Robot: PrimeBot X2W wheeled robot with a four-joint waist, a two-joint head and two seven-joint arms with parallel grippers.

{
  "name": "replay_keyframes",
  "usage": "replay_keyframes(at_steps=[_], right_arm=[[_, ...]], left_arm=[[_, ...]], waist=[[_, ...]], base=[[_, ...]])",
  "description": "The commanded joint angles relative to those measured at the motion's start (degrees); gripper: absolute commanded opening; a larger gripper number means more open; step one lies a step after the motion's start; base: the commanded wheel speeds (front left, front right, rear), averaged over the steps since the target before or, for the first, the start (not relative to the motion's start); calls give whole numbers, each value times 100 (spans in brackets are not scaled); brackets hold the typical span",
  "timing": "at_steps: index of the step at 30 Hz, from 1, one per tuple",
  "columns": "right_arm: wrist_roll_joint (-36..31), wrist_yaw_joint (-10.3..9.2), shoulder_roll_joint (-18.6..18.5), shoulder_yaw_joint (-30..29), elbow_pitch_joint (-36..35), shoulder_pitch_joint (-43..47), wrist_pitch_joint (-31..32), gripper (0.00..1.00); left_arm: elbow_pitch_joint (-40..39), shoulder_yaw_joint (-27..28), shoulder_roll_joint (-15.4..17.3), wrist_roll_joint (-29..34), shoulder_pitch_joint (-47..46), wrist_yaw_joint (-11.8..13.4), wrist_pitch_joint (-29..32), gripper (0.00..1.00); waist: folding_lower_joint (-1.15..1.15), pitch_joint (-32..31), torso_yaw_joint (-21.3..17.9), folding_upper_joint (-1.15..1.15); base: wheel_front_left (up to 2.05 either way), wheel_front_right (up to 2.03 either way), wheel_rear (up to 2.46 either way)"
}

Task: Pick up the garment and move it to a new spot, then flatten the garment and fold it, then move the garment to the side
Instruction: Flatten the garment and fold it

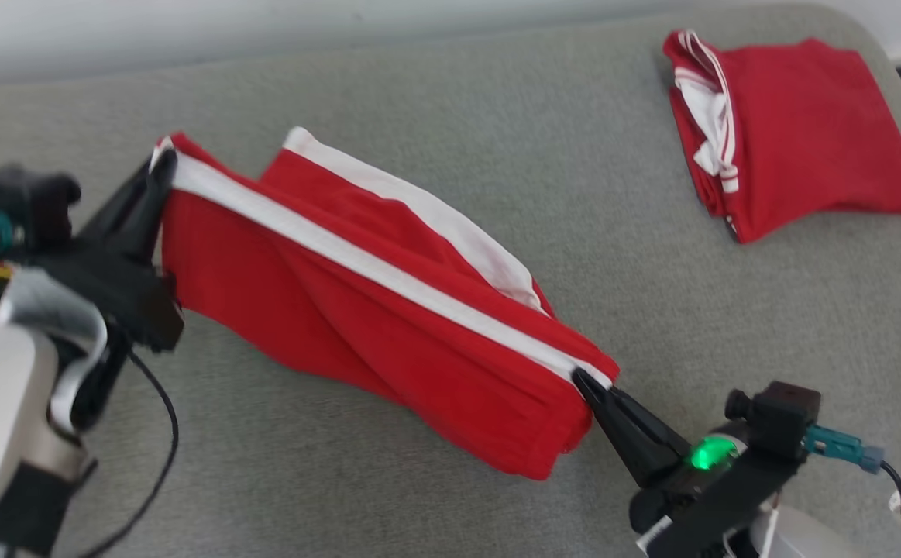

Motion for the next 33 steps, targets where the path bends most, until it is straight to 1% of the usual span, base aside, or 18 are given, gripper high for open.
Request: replay_keyframes(at_steps=[1, 3, 4, 6, 10, 15, 21, 22, 23, 24, 29, 33], right_arm=[[-49, -14, 134, 15, 86, -156, -59, 0], [-72, -14, 272, 50, 157, -320, -105, 0], [-72, -14, 272, 50, 157, -320, -105, 0], [-112, -14, 389, 119, 227, -496, -140, 0], [-179, -14, 538, 152, 422, -793, -203, 0], [-259, -14, 650, 128, 647, -999, -244, 0], [-389, -14, 798, 225, 806, -1152, -217, 0], [-398, -14, 806, 222, 818, -1149, -224, 24], [-396, -14, 806, 212, 823, -1138, -230, 49], [-403, -14, 799, 200, 829, -1109, -233, 100], [-465, -14, 665, 104, 834, -940, -196, 100], [-547, -14, 508, -145, 689, -648, -172, 100]], left_arm=[[219, -96, 81, -20, -329, 10, 123, 0], [476, -324, 152, 11, -672, 9, 271, 0], [476, -324, 152, 11, -672, 9, 271, 0], [684, -520, 240, -2, -1002, 6, 320, 0], [1117, -942, 295, -86, -1553, 5, 381, 0], [1734, -1342, 285, -215, -2047, 6, 307, 0], [2347, -1792, 270, -358, -2313, 6, 112, 0], [2410, -1869, 252, -369, -2320, 6, 70, 0], [2455, -1940, 238, -399, -2342, 5, 8, 24], [2504, -2003, 226, -445, -2350, 5, -38, 100], [2674, -2244, 136, -712, -2323, 5, -344, 100], [2767, -2335, 122, -975, -2129, 5, -753, 100]], waist=[[-1, 489, -376, -1], [-1, 636, -462, -1], [-1, 636, -462, -1], [-1, 765, -559, -1], [-1, 933, -693, -1], [-1, 1015, -792, -1], [-1, 994, -844, -1], [-1, 967, -835, -1], [-1, 943, -820, -1], [-1, 910, -801, -1], [-1, 678, -690, -1], [-1, 364, -600, -1]], base=[[0, 0, 0], [0, 0, 0], [0, 0, 0], [0, 0, 0], [0, 0, 0], [0, 0, 0], [0, 0, 0], [0, 0, 0], [0, 0, 0], [0, 0, 0], [0, 0, 0], [0, 0, 0]])
